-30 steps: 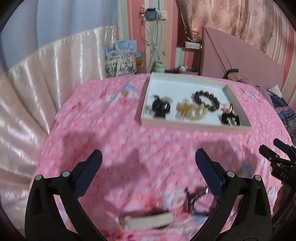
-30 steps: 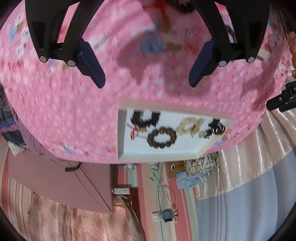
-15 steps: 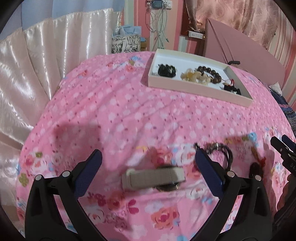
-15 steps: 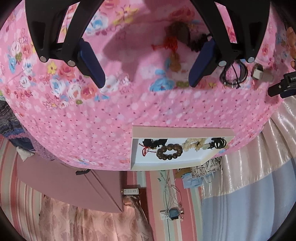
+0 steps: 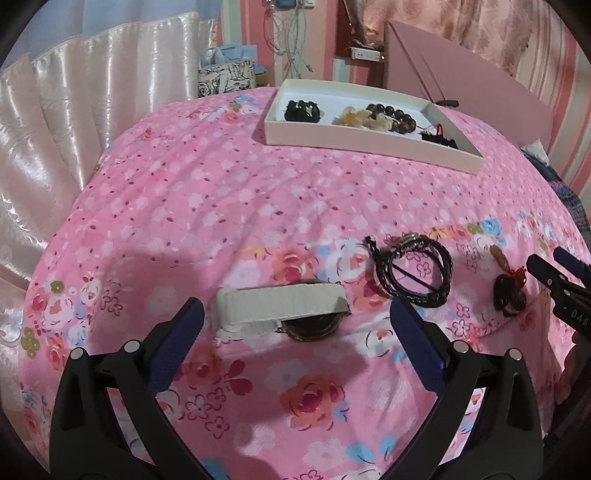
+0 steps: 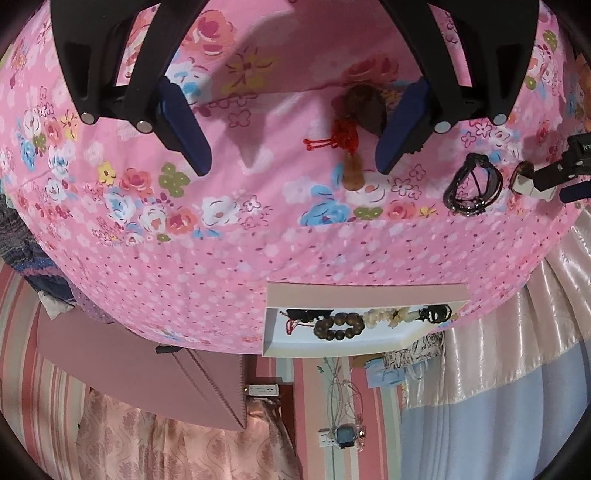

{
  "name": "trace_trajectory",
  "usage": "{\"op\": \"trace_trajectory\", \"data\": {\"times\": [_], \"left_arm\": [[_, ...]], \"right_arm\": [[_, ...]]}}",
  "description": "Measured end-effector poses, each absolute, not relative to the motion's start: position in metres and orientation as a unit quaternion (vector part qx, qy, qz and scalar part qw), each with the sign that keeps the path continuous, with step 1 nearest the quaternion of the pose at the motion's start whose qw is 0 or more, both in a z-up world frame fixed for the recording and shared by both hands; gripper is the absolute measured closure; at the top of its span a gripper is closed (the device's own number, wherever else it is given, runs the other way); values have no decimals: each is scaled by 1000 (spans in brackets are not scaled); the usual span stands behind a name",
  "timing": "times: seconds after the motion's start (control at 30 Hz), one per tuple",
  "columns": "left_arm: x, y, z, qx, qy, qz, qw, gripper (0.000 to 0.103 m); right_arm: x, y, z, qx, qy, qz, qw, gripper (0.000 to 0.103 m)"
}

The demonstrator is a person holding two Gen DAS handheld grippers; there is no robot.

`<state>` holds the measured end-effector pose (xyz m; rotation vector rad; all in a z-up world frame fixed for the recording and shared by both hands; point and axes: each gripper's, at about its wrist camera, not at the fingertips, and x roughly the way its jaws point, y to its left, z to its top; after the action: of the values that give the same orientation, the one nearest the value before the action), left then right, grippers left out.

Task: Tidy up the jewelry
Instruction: 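Grasp the white-band watch with the left gripper while the right grasps the red tassel charm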

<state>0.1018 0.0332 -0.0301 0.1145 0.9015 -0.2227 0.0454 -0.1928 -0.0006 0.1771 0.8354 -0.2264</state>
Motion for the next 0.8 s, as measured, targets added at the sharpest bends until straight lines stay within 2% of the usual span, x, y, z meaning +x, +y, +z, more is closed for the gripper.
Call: {"op": "trace_trajectory", "data": {"times": [0.2, 0.4, 0.57, 0.67, 0.73, 0.8], "left_arm": [[107, 34, -37, 54, 444, -108, 888, 3], [107, 33, -40, 61, 444, -106, 887, 3], [109, 32, -41, 64, 446, -102, 887, 3], [109, 30, -43, 73, 447, -97, 886, 3], [109, 31, -45, 75, 448, -95, 886, 3], [110, 32, -46, 72, 452, -95, 884, 3]], "right_arm": [[49, -187, -4, 75, 413, -105, 902, 22], [52, -188, -13, 86, 436, -95, 891, 36], [58, -185, -19, 86, 449, -84, 885, 36], [61, -182, -21, 82, 455, -82, 883, 43], [62, -182, -23, 83, 458, -79, 881, 54], [62, -182, -23, 82, 459, -77, 881, 60]]}}
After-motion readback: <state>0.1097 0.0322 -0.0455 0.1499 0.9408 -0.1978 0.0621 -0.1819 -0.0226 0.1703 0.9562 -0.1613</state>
